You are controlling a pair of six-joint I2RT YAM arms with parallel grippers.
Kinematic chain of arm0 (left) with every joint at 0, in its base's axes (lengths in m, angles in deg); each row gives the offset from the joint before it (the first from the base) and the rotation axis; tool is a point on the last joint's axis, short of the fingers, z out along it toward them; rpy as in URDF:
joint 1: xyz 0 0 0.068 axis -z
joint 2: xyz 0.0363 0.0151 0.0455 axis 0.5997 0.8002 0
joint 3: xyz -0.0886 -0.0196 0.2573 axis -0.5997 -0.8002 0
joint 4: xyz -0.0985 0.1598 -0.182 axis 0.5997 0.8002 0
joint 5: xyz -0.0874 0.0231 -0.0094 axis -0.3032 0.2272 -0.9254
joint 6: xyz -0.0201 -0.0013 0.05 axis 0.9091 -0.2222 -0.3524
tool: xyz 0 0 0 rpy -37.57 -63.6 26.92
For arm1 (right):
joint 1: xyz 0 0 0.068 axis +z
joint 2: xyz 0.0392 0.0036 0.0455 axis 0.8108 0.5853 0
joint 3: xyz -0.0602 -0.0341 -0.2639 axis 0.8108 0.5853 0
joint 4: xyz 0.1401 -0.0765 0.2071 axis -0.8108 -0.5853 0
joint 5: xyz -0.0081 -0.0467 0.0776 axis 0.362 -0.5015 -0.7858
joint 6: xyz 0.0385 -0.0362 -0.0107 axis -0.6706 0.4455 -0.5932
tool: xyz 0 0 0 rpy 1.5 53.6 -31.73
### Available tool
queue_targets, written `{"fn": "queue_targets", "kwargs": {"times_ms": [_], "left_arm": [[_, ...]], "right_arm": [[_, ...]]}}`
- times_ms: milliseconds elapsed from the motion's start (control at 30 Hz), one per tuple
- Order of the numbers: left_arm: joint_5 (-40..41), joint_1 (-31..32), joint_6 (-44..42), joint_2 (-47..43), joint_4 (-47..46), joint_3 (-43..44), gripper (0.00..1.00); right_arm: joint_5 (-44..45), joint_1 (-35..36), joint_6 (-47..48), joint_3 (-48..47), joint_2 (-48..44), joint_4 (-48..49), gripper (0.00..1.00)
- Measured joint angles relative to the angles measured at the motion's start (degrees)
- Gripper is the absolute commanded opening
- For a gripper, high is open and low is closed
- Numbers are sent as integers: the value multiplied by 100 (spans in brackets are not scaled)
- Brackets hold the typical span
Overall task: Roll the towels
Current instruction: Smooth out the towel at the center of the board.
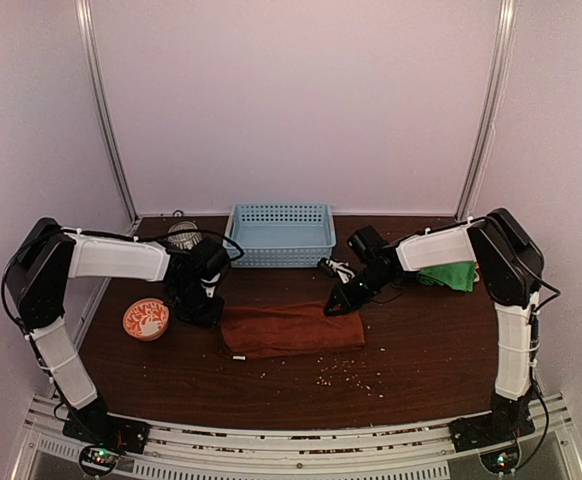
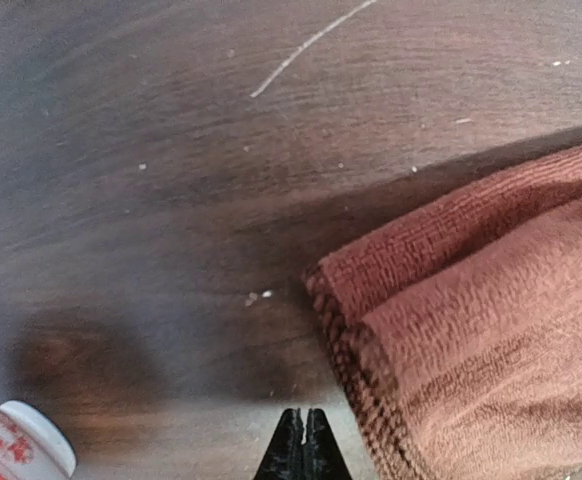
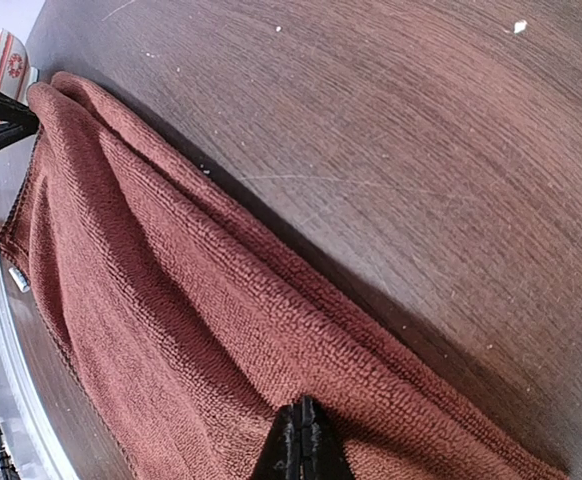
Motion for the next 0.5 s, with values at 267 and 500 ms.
{"fn": "queue_targets", "kwargs": {"times_ms": [267,500], "left_arm": [[-136,109,-105,-216,144,612,0],[-275,157,-197,-179,28,911,0]], "right_arm": [[-190,-15,142,28,-61,-31,9],[-184,-31,378,94,-557,-299,14]]}}
